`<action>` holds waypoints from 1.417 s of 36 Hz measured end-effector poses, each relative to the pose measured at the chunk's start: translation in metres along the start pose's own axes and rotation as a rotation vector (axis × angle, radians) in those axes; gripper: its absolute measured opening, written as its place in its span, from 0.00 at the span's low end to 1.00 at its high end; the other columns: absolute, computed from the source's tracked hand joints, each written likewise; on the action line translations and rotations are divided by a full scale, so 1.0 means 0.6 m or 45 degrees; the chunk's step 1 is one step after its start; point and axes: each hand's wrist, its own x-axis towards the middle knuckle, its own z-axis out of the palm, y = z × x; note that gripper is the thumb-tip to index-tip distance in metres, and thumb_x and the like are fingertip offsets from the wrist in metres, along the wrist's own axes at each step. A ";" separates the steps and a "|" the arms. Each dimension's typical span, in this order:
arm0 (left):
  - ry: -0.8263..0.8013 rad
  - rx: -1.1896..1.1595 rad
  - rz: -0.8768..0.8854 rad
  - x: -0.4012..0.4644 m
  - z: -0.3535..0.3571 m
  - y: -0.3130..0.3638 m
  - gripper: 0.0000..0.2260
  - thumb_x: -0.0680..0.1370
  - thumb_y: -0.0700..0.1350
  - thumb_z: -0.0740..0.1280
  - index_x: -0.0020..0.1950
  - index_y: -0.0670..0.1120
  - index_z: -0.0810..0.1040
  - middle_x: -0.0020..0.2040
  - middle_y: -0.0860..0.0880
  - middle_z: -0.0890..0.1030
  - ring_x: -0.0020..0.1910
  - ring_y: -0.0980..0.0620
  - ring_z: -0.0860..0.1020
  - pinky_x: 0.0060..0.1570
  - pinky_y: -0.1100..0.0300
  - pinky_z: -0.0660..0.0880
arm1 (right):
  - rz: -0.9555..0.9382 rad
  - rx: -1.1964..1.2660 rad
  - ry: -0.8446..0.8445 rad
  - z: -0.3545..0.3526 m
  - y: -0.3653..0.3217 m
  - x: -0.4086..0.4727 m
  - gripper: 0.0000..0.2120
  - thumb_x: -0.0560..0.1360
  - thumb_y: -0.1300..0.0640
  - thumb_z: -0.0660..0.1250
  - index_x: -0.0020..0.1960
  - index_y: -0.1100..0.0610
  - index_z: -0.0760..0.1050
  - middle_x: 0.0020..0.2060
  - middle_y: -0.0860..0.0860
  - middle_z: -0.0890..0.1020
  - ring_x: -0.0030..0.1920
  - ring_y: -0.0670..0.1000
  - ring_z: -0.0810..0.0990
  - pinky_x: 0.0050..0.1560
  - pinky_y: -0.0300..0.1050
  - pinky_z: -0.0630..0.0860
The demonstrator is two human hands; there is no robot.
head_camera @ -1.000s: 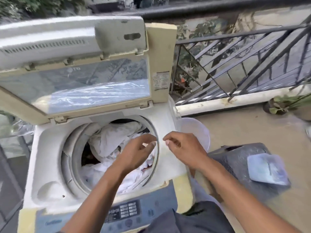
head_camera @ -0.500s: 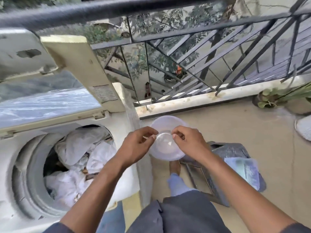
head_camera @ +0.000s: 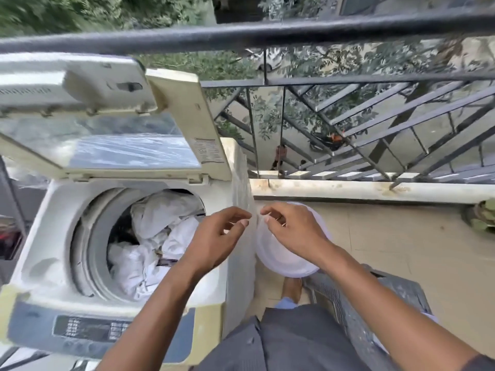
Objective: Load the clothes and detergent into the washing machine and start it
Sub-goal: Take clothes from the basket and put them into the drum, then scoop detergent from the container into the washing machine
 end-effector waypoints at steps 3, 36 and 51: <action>0.061 -0.025 -0.034 -0.019 -0.018 -0.016 0.08 0.82 0.46 0.68 0.57 0.57 0.85 0.50 0.61 0.87 0.50 0.58 0.84 0.51 0.54 0.81 | -0.028 0.013 -0.017 0.007 -0.029 0.005 0.10 0.80 0.50 0.65 0.58 0.45 0.82 0.44 0.42 0.85 0.45 0.44 0.83 0.51 0.47 0.80; 0.051 -1.092 -0.603 -0.022 -0.322 -0.336 0.14 0.86 0.49 0.63 0.67 0.44 0.80 0.62 0.45 0.86 0.61 0.42 0.84 0.61 0.46 0.81 | 0.497 0.963 -0.064 0.355 -0.317 0.135 0.03 0.83 0.55 0.65 0.55 0.52 0.77 0.53 0.58 0.87 0.47 0.57 0.85 0.53 0.57 0.83; 0.007 -1.813 -0.733 0.123 -0.335 -0.383 0.26 0.83 0.58 0.66 0.73 0.42 0.70 0.72 0.42 0.74 0.69 0.41 0.77 0.67 0.42 0.77 | 0.811 1.799 -0.038 0.424 -0.315 0.243 0.09 0.84 0.49 0.62 0.55 0.54 0.76 0.67 0.55 0.78 0.66 0.60 0.74 0.75 0.61 0.68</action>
